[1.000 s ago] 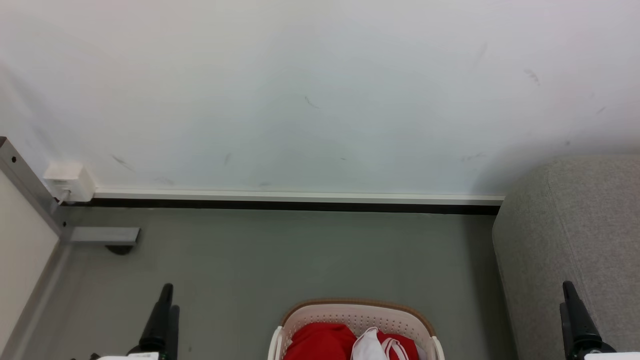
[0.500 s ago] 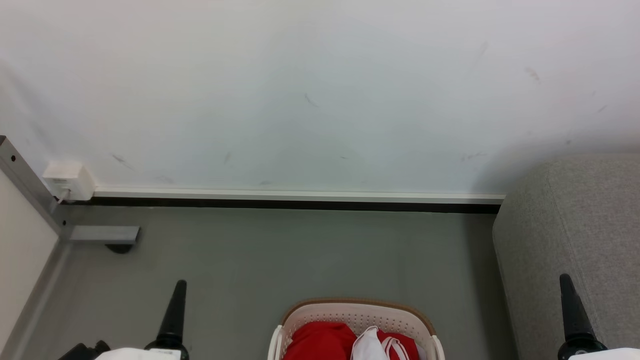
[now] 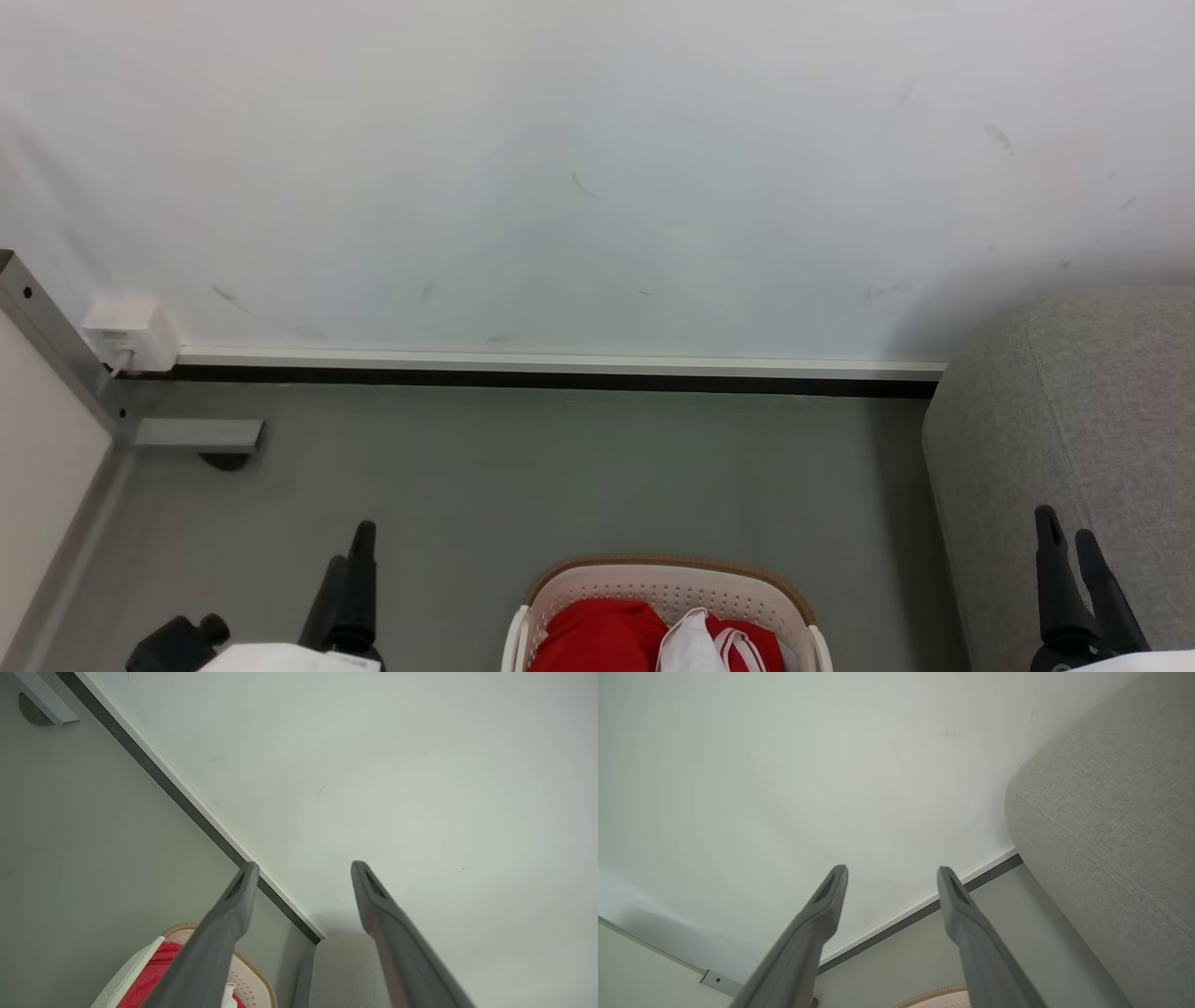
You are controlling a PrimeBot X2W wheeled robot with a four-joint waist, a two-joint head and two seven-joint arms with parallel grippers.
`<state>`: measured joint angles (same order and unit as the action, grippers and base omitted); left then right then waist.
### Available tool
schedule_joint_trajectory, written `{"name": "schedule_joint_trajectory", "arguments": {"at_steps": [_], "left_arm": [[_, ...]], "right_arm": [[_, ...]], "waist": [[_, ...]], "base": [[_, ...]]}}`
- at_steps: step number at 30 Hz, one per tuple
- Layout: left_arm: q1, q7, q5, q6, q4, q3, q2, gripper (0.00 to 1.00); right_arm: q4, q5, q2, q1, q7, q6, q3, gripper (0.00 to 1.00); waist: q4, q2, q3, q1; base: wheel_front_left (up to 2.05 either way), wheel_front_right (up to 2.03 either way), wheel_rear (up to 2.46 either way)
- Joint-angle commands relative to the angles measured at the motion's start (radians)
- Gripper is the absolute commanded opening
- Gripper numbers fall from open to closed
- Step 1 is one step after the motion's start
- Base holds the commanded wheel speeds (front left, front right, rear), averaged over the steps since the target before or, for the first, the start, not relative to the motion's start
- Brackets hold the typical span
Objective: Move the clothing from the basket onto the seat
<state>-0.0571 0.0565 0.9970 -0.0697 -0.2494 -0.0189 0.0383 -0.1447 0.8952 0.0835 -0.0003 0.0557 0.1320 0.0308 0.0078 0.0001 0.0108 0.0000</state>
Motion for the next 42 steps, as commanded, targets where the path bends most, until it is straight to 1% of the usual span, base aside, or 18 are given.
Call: {"name": "schedule_joint_trajectory", "arguments": {"at_steps": [1, 11, 22, 32, 42], "left_arm": [[-0.003, 0.011, -0.049, 0.0, 0.016, -0.005, 0.008, 1.0], [0.005, 0.045, -0.245, 0.008, 0.01, -0.028, 0.01, 1.0], [0.005, 0.076, -0.421, 0.016, 0.003, -0.043, 0.012, 1.0], [0.016, 0.103, -0.541, 0.024, 0.013, -0.05, 0.021, 1.0], [0.026, 0.127, -0.639, 0.029, 0.007, -0.055, 0.025, 1.0]], "right_arm": [[0.019, -0.045, 0.013, -0.007, 0.012, -0.001, -0.002, 1.0], [0.01, -0.219, 0.03, 0.001, 0.045, -0.001, -0.006, 1.0], [0.003, -0.36, 0.039, 0.01, 0.077, -0.001, -0.005, 1.0], [0.003, -0.468, 0.035, 0.018, 0.104, -0.001, 0.004, 1.0], [-0.008, -0.546, 0.031, 0.032, 0.128, -0.002, 0.018, 1.0]], "waist": [[0.0, -0.0001, 0.0, 0.0], [0.001, -0.0001, 0.0, 0.0], [0.005, -0.0001, 0.002, 0.0], [0.006, -0.0001, 0.0, 0.0], [0.009, -0.0001, 0.0, 0.0]], "base": [[0.0, 0.0, 0.0], [0.0, 0.0, 0.0], [0.0, 0.0, 0.0], [0.0, 0.0, 0.0], [0.0, 0.0, 0.0]]}}
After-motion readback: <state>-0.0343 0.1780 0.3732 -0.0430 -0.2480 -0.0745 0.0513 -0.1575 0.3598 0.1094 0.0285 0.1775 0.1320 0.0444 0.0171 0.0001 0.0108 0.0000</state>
